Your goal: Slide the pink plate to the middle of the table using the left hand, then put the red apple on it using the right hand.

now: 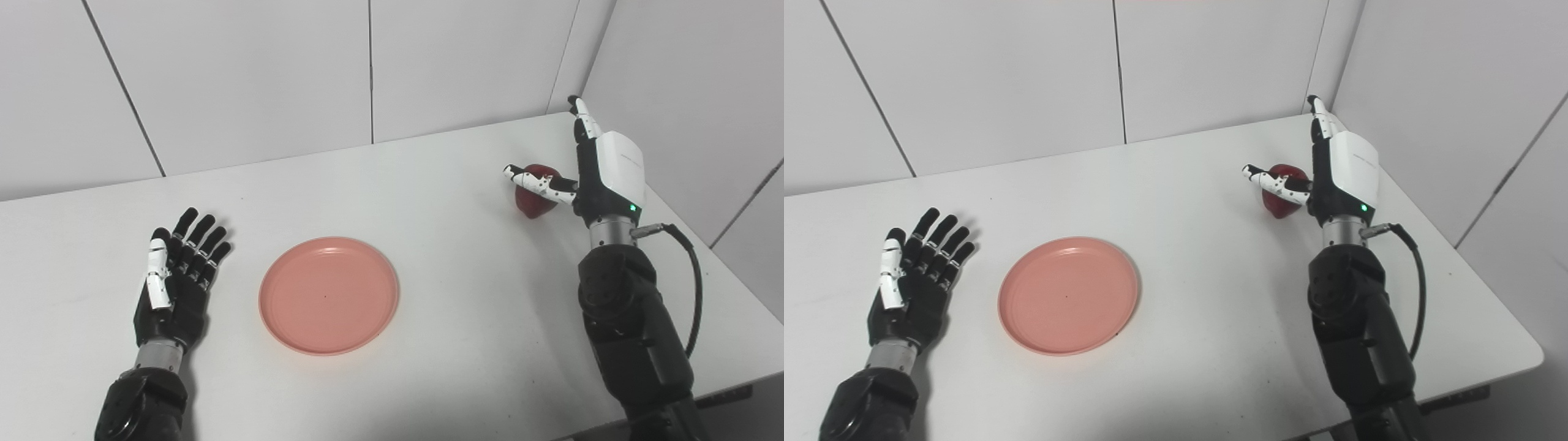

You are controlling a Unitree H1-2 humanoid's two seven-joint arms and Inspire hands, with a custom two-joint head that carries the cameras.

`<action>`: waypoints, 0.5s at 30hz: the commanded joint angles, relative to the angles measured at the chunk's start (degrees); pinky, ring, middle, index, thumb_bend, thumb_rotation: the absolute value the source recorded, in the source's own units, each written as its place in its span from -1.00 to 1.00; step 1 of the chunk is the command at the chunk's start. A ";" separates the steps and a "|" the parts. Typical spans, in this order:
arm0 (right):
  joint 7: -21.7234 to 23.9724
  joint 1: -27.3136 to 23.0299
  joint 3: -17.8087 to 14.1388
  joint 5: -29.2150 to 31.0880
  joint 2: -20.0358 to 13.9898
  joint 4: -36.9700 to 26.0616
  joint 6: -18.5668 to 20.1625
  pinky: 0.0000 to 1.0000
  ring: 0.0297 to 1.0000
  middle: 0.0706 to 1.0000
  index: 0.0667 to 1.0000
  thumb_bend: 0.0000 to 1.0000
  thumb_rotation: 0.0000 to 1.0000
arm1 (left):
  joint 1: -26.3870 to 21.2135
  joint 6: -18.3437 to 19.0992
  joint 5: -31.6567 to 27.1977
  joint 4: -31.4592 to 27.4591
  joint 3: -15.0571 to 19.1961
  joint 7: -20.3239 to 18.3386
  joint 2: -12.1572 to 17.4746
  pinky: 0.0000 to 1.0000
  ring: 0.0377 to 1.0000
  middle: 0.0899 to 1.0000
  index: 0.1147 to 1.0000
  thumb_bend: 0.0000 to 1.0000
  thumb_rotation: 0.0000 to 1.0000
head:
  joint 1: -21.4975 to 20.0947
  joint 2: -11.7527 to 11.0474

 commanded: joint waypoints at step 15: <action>-0.31 -3.92 0.65 0.20 -2.37 3.77 2.44 0.44 0.73 0.82 0.91 1.00 0.19 | 2.22 3.28 0.19 1.38 0.72 1.87 0.75 0.78 0.74 0.75 0.73 -0.27 1.00 | 0.16 0.66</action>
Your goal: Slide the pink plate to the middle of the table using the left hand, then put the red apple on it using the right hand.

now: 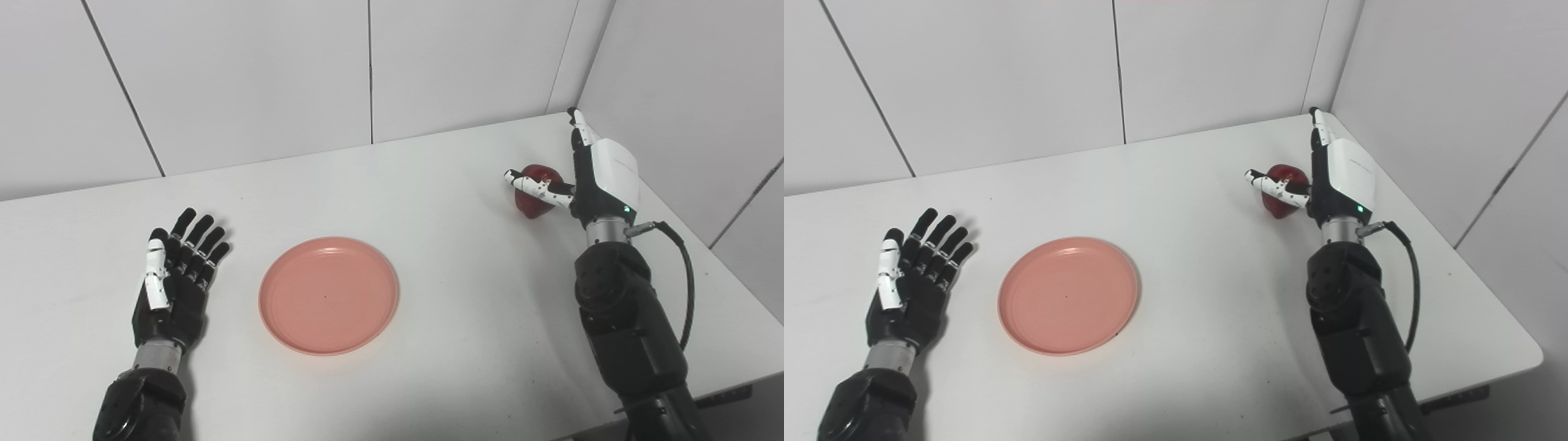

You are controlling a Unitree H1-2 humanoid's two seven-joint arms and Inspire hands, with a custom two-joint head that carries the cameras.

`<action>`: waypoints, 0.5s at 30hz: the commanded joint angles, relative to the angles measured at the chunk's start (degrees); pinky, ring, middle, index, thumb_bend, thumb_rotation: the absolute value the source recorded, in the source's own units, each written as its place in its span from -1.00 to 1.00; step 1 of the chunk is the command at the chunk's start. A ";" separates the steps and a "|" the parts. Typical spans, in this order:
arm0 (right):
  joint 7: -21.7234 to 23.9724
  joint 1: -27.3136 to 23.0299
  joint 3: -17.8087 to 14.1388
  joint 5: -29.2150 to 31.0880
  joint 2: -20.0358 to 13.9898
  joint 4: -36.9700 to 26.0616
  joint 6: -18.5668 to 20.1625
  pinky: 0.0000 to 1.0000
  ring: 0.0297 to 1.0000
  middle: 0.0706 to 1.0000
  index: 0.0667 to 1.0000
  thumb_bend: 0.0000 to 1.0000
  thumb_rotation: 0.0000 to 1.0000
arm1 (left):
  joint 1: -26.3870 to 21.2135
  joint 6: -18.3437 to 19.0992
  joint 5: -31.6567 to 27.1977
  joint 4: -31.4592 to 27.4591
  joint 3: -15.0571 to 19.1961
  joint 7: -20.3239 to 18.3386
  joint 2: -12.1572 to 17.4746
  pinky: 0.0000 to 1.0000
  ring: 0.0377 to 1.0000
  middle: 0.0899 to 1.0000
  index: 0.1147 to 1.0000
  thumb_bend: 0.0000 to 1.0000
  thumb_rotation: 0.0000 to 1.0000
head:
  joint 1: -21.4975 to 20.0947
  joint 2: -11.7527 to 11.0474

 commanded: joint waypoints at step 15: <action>0.59 -3.42 0.31 2.30 -1.84 2.67 2.08 0.43 0.73 0.85 0.94 1.00 0.22 | 2.31 2.97 0.56 1.59 0.21 1.34 1.03 0.79 0.76 0.77 0.75 -0.27 1.00 | 0.36 0.49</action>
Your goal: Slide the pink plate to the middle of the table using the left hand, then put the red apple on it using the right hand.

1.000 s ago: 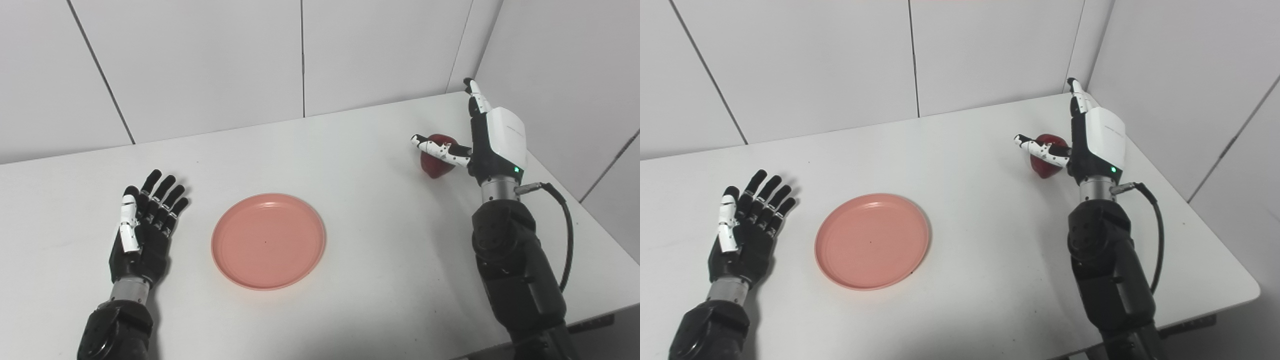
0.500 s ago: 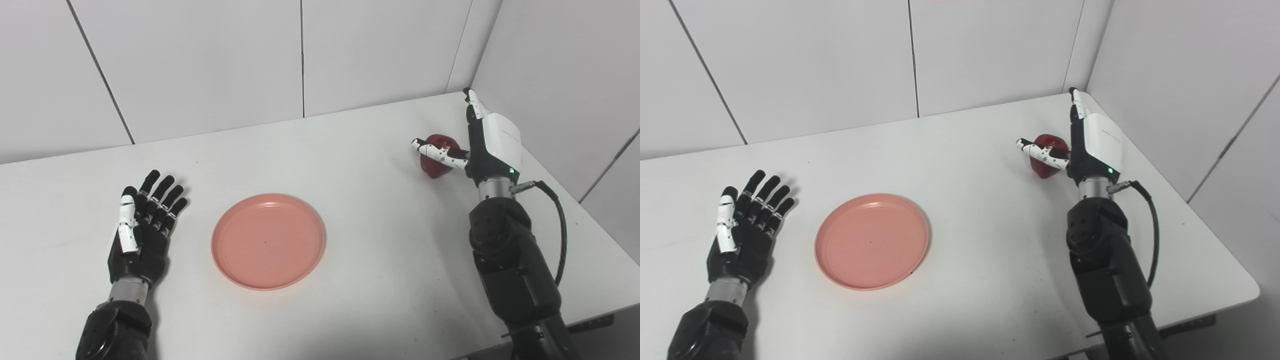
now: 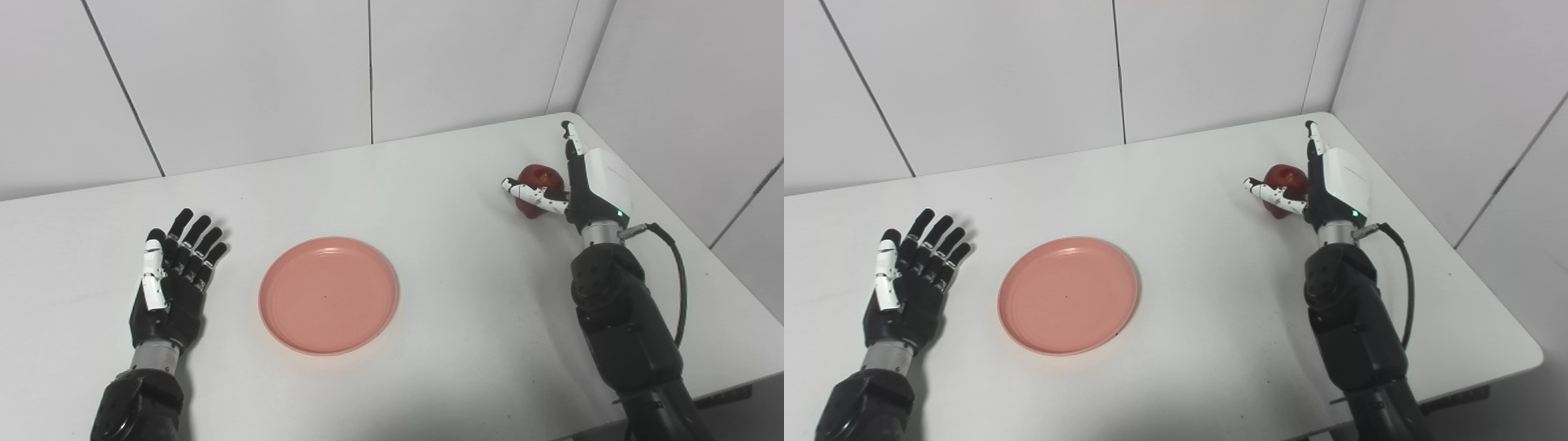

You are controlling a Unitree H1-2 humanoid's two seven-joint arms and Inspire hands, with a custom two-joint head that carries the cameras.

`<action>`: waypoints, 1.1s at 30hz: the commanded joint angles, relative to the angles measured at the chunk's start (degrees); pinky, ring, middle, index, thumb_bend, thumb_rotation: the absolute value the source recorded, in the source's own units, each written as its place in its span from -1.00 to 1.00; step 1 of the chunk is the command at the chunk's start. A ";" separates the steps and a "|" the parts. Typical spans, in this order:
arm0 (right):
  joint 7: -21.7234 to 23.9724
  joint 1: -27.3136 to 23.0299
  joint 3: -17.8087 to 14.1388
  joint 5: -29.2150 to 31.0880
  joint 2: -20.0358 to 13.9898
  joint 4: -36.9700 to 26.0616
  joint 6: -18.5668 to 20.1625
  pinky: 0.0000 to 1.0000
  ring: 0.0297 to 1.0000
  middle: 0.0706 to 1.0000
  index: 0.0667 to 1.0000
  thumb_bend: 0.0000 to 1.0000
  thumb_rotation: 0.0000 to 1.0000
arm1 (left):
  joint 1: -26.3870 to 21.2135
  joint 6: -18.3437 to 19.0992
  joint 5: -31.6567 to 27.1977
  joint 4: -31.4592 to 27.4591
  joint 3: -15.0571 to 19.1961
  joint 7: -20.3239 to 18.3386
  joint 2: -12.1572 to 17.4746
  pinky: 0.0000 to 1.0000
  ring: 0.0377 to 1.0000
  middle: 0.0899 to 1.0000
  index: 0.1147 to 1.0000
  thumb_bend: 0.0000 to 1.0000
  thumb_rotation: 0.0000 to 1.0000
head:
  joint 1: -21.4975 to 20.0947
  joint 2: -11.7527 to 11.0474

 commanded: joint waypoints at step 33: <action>-3.74 -5.72 0.96 3.51 -1.99 6.30 -0.51 0.41 0.66 0.77 0.83 1.00 -0.01 | 2.75 4.26 0.34 0.17 0.12 1.82 0.71 0.78 0.74 0.75 0.74 -0.25 1.00 | 0.39 0.85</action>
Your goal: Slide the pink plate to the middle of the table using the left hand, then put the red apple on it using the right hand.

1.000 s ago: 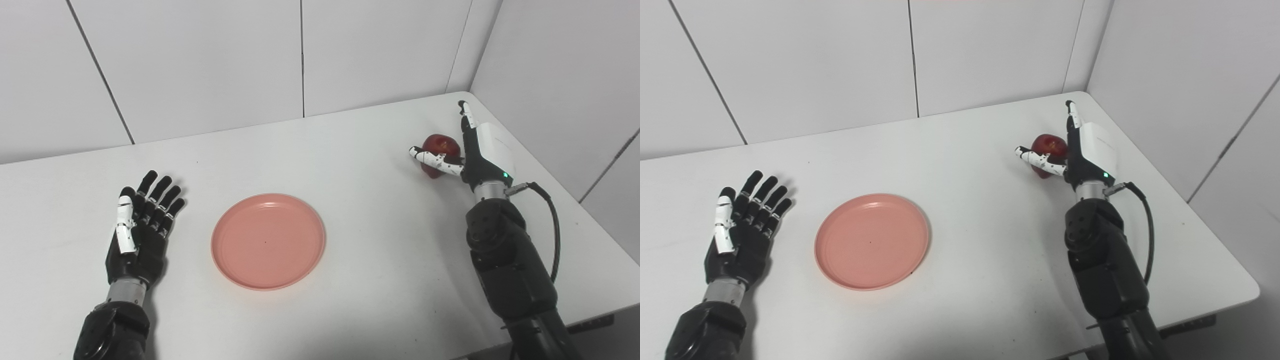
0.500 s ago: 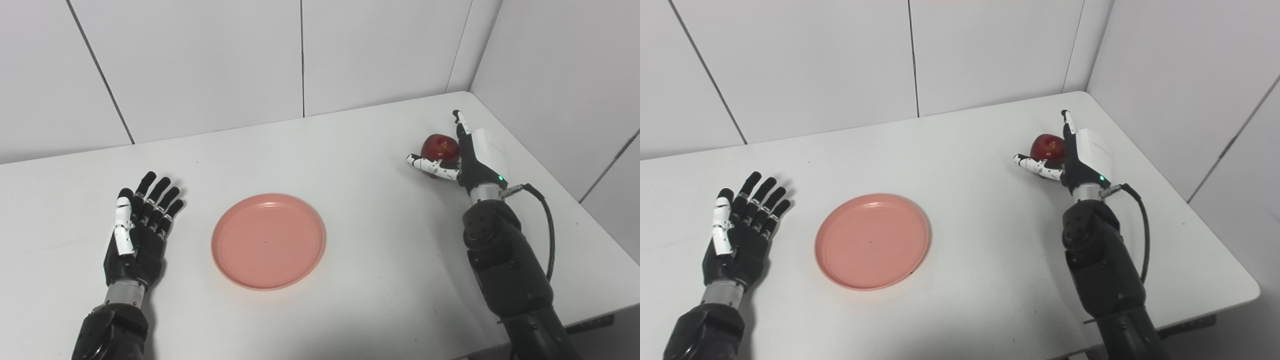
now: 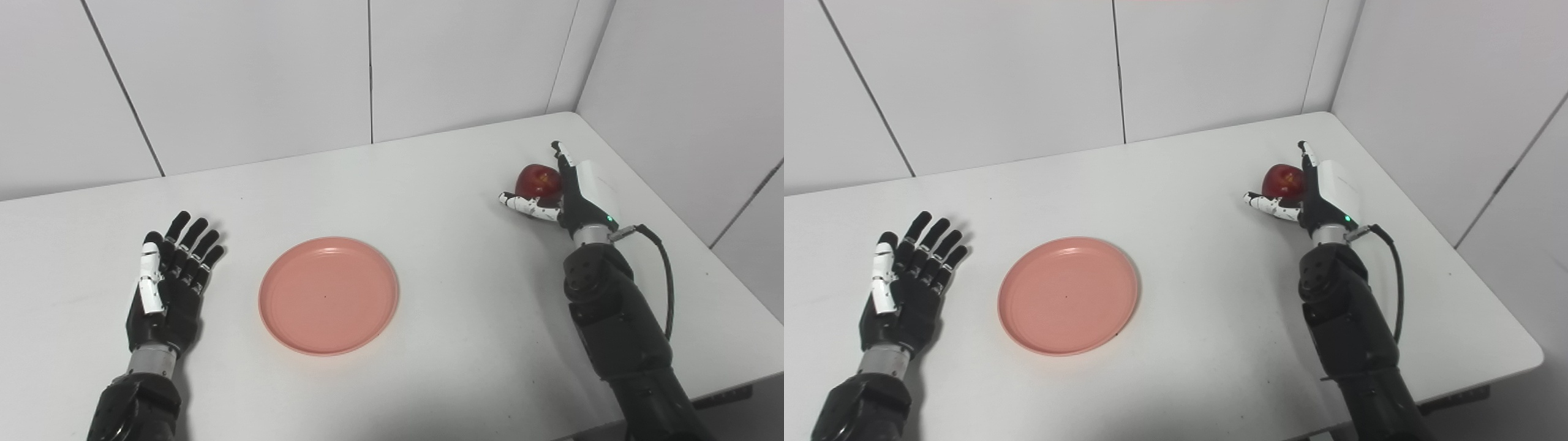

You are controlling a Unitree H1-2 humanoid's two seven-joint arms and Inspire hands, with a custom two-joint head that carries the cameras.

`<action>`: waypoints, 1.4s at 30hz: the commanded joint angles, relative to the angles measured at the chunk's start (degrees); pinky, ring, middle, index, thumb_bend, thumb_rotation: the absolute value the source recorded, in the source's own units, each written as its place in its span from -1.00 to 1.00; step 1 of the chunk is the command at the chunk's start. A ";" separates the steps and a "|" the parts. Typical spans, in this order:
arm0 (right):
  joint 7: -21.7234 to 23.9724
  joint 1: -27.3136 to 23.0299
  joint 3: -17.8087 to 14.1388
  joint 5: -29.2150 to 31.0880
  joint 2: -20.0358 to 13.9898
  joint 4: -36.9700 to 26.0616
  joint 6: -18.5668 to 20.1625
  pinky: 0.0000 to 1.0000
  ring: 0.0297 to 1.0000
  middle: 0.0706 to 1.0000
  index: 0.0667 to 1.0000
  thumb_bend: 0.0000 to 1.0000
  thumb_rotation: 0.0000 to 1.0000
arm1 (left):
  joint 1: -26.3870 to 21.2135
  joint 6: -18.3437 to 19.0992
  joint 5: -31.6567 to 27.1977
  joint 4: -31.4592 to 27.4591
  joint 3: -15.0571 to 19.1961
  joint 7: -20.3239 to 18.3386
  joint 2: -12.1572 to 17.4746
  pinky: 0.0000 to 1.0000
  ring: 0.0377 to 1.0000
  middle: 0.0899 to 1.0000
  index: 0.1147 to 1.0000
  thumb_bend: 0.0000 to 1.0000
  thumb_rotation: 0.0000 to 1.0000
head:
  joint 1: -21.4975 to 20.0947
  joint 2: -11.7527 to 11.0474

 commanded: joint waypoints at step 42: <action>-5.58 -5.12 1.82 3.65 -4.28 5.19 -4.96 -0.12 0.00 0.07 0.08 0.71 -0.57 | 2.30 4.62 0.54 0.07 -0.03 2.33 0.18 0.78 0.73 0.74 0.72 -0.25 1.00 | 0.65 0.47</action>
